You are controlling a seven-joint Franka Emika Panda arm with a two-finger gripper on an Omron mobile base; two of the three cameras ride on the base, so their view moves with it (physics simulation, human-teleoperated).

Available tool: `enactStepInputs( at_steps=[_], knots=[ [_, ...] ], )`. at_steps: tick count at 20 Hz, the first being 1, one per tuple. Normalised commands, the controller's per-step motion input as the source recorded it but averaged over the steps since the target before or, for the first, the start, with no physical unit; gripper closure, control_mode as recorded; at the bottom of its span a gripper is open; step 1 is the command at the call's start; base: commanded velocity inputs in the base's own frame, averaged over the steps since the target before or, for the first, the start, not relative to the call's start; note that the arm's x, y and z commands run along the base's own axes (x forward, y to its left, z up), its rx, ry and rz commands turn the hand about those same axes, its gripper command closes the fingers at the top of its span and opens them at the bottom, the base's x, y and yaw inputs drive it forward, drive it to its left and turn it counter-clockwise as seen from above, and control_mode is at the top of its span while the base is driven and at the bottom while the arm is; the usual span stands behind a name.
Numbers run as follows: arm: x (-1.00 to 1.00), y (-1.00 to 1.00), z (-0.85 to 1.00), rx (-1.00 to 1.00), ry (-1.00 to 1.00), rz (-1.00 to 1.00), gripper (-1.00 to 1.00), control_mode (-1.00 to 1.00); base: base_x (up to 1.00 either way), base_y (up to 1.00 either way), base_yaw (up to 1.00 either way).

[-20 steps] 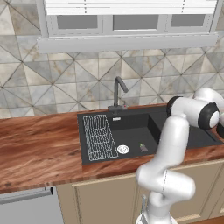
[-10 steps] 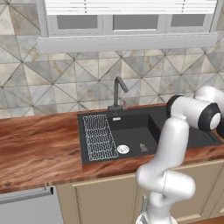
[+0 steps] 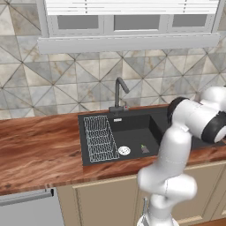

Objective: Dump the eggplant from the pot into the sink. Then turn on the water and wash the eggplant. Then turn off the water and put the eggplant back in the pot.

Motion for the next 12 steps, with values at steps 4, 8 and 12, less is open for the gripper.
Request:
enactStepInputs(
  at_steps=[4, 8, 12],
  knots=[
    [-0.46, 0.91, 0.46, 0.0, 0.0, 0.35, -1.0, -1.0, 0.0, 0.0, 0.0],
    [-0.19, 0.99, 0.27, 0.0, 0.0, 0.6, -1.0, -1.0, 0.0, 0.0, 0.0],
    [0.0, 0.93, 0.16, 0.0, 0.0, 0.7, -1.0, -1.0, 0.0, 0.0, 0.0]
  ],
)
